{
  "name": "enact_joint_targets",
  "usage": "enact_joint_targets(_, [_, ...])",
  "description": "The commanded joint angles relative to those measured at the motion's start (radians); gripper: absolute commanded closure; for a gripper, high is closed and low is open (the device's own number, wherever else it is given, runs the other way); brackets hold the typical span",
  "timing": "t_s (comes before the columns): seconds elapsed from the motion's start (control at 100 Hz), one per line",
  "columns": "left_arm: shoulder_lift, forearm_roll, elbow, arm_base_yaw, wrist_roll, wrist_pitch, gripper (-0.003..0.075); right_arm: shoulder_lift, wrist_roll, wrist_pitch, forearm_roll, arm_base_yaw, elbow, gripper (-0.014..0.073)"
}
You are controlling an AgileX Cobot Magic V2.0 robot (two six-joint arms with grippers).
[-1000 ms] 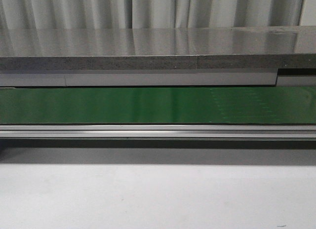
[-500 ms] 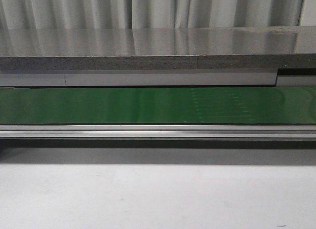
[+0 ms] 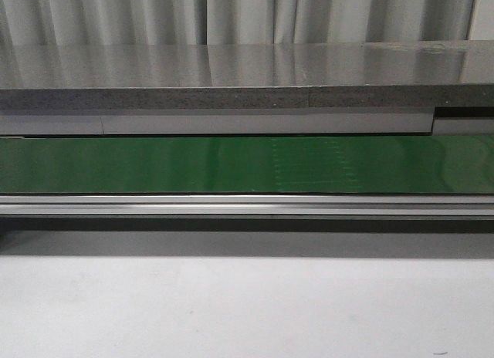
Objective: Move button from right to left
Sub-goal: 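Lower the right gripper and close it around the yellow-capped button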
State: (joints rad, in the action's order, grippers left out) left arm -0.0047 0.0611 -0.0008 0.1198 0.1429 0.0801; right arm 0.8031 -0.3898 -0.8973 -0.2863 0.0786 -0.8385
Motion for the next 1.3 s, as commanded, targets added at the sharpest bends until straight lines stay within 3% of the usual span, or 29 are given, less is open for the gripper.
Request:
enact_joint_targets(0.0, [-0.037, 0.01, 0.04, 0.005, -0.011, -0.08, 0.0715, 0.08, -0.024, 0.038, -0.087, -0.034, -0.074, 0.016])
enact_joint_targets(0.38, [-0.037, 0.01, 0.04, 0.005, -0.011, -0.08, 0.0715, 0.373, 0.094, 0.127, -0.073, -0.294, -0.246, 0.016])
enact_joint_targets(0.67, [-0.037, 0.01, 0.04, 0.005, -0.011, -0.08, 0.0715, 0.592, 0.279, 0.278, 0.08, -0.462, -0.258, 0.016])
enact_joint_targets(0.89, [-0.037, 0.01, 0.04, 0.005, -0.011, -0.08, 0.0715, 0.715, 0.347, 0.392, 0.116, -0.517, -0.258, 0.016])
enact_joint_targets(1.29, [-0.037, 0.01, 0.04, 0.005, -0.011, -0.08, 0.0715, 0.85, 0.399, 0.429, 0.127, -0.524, -0.258, 0.016])
